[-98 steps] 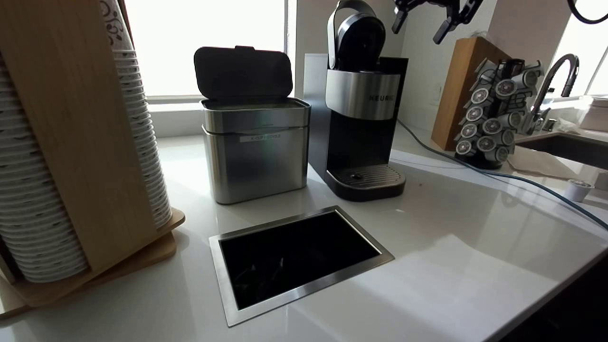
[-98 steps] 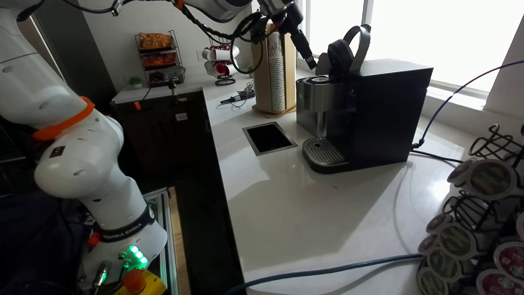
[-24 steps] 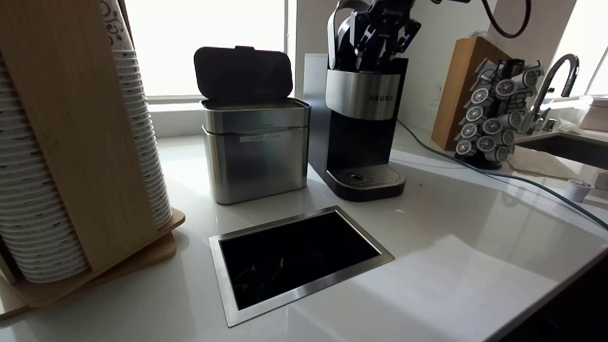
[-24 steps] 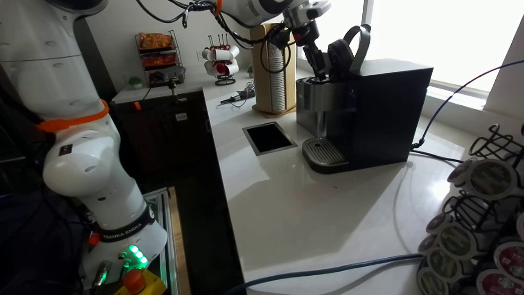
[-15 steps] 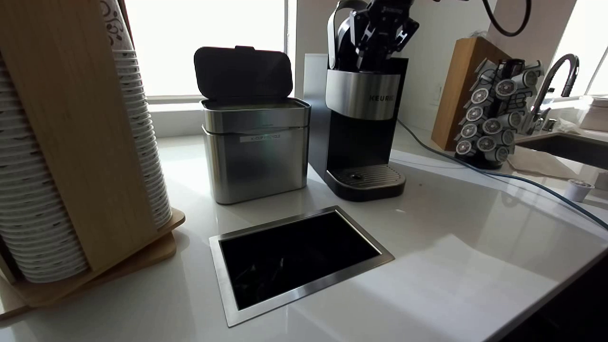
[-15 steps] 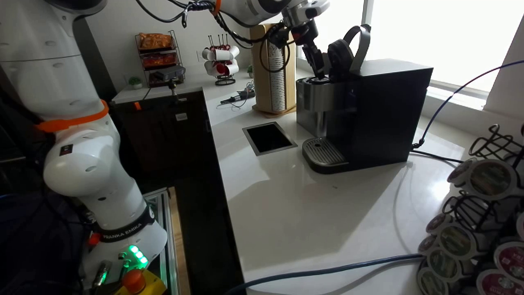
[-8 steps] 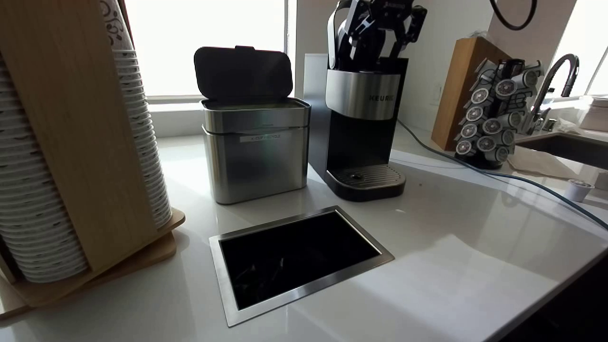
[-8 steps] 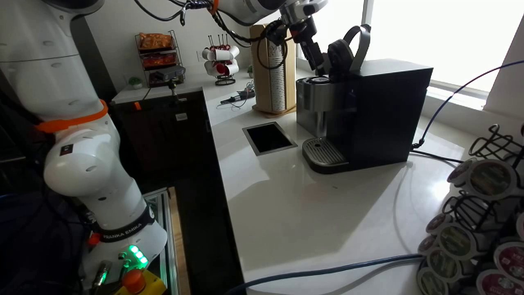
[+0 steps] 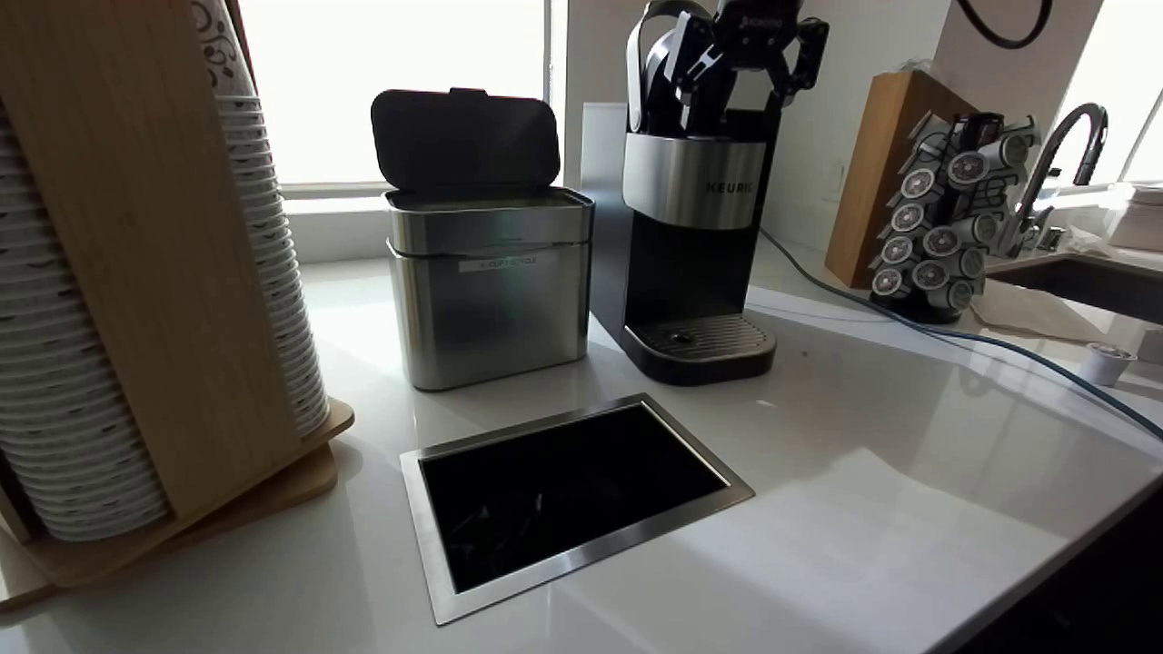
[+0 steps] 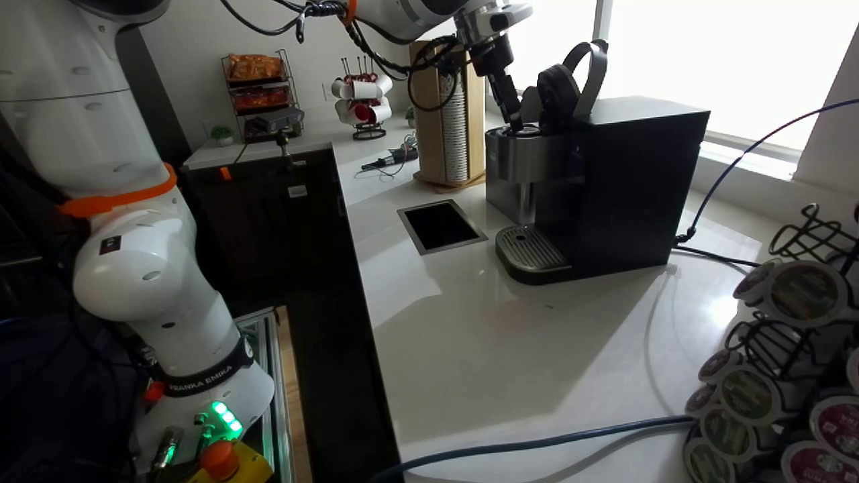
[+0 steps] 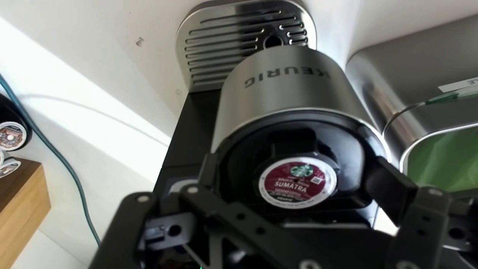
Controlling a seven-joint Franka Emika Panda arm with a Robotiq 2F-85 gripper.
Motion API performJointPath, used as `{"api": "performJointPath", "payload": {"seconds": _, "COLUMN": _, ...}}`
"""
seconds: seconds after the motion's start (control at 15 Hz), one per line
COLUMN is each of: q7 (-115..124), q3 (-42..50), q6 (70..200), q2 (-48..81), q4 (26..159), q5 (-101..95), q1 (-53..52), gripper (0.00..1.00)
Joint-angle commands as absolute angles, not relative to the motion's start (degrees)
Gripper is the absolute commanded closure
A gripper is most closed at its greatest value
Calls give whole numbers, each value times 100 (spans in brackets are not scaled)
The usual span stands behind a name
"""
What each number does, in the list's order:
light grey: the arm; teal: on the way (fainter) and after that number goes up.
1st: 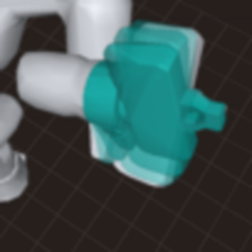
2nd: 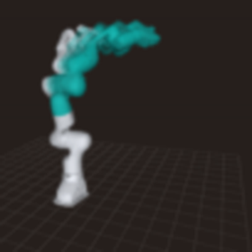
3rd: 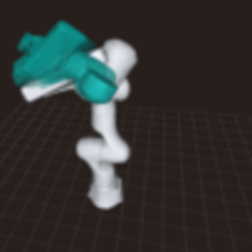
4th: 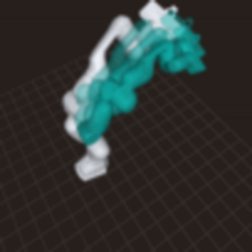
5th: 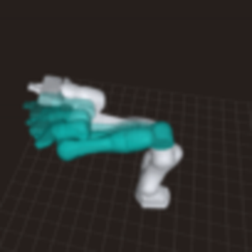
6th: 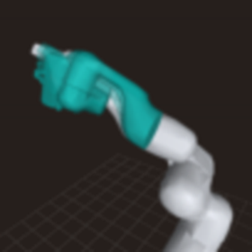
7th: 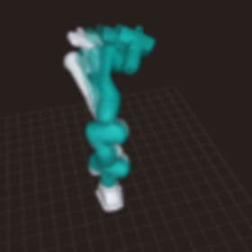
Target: Open the coffeemaker then remove the coffee pod from the chamber.
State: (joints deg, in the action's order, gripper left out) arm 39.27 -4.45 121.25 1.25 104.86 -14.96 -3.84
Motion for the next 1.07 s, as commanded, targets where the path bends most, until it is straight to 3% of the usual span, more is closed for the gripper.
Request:
{"api": "performJointPath", "payload": {"seconds": 0.0, "q7": 4195, "q3": -416, "q6": 11863, "q2": 249, "q4": 10315, "q5": -1513, "q1": -416, "gripper": 3}}
{"api": "performJointPath", "payload": {"seconds": 1.0, "q7": 4468, "q3": -365, "q6": 11893, "q2": 591, "q4": 9880, "q5": -1536, "q1": -510, "gripper": 26}}
